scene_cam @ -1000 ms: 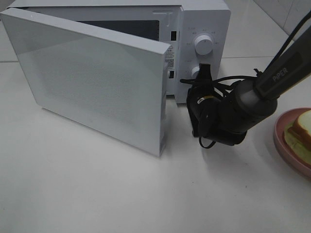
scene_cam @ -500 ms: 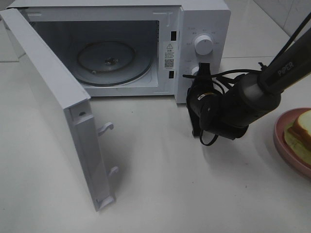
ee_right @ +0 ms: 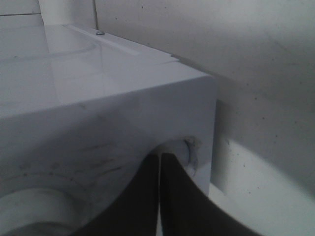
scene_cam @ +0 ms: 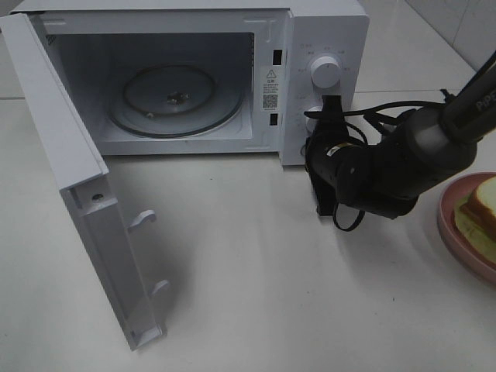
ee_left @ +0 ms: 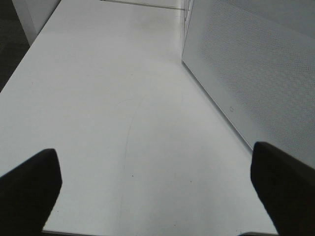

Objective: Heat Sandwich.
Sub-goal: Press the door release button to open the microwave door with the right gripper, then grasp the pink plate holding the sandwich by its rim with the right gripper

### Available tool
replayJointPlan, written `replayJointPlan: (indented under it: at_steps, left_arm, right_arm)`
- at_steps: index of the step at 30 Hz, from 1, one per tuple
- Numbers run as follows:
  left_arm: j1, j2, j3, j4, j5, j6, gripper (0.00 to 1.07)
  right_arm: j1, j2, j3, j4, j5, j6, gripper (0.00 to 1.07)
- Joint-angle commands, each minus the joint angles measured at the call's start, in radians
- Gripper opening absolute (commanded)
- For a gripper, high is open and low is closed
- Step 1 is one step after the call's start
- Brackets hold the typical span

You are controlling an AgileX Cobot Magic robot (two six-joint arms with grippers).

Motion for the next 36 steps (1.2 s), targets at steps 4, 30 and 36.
replayJointPlan:
  at_steps: [4, 30, 36]
  left_arm:
    - [-0.005, -0.023, 0.0, 0.0, -0.011, -0.003, 0.98]
    - [-0.005, -0.023, 0.0, 0.0, -0.011, -0.003, 0.98]
    - [-0.005, -0.023, 0.0, 0.0, -0.011, -0.003, 0.98]
  right_arm:
    - [-0.008, -0.076, 0.054, -0.049, 0.0, 0.003, 0.03]
    - [-0.012, -0.402, 0.194, -0.271, 0.523, -0.471, 0.06]
    - [-0.012, -0.457, 0.189, -0.272, 0.63, -0.649, 0.06]
